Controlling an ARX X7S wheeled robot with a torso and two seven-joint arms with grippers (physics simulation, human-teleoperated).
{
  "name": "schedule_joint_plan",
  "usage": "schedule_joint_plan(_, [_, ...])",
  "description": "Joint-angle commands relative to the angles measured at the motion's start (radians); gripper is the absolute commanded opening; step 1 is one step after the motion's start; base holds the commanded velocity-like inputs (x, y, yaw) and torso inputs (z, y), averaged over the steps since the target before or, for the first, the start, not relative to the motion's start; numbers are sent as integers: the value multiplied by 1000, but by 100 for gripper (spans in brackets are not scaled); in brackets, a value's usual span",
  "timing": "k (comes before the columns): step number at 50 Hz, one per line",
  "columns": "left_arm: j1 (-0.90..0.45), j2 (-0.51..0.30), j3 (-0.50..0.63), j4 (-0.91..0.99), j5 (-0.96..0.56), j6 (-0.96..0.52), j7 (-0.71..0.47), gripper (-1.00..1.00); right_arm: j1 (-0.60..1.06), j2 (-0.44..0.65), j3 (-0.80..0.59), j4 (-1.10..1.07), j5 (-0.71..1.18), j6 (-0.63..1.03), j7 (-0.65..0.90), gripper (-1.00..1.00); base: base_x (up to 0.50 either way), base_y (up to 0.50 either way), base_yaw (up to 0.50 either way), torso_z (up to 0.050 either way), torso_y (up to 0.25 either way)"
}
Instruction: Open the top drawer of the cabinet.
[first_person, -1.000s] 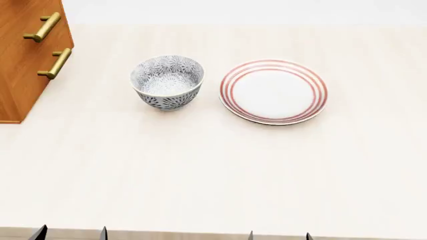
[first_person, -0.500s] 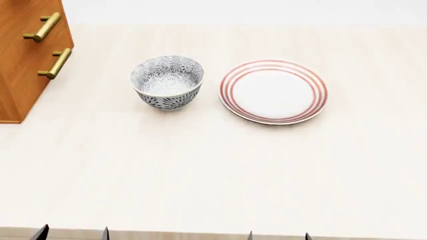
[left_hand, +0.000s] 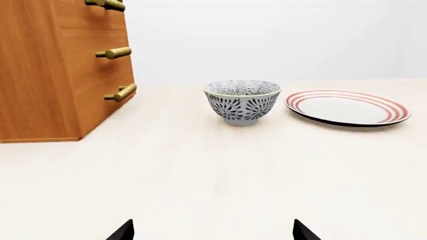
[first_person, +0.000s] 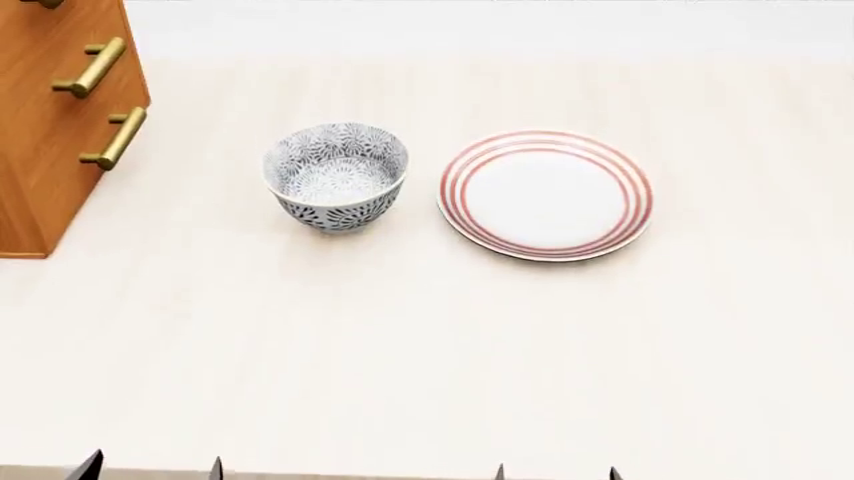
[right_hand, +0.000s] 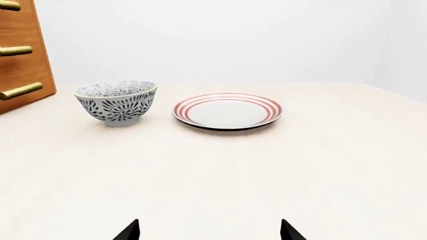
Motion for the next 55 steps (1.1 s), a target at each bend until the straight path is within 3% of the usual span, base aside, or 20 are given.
schedule_joint_plan(1, [0, 6, -10, 1, -6, 2, 10, 100, -1, -6, 8, 1, -4, -5, -5, 100, 0, 0, 0, 50, 0])
schedule_joint_plan(29, [-1, -22, 22, 6, -43, 6, -20, 100, 1, 22, -29, 3, 25, -16, 26, 100, 0, 0, 0, 50, 0])
schedule_joint_plan(35, [0, -27, 31, 4, -47, 11, -23, 100, -6, 28, -33, -8, 42, -41, 22, 100, 138, 0, 0, 3, 0])
schedule_joint_plan(55, [-2, -41, 52, -5, -60, 22, -40, 100, -7, 44, -52, -8, 60, -56, 35, 100, 500, 0, 0, 0, 0])
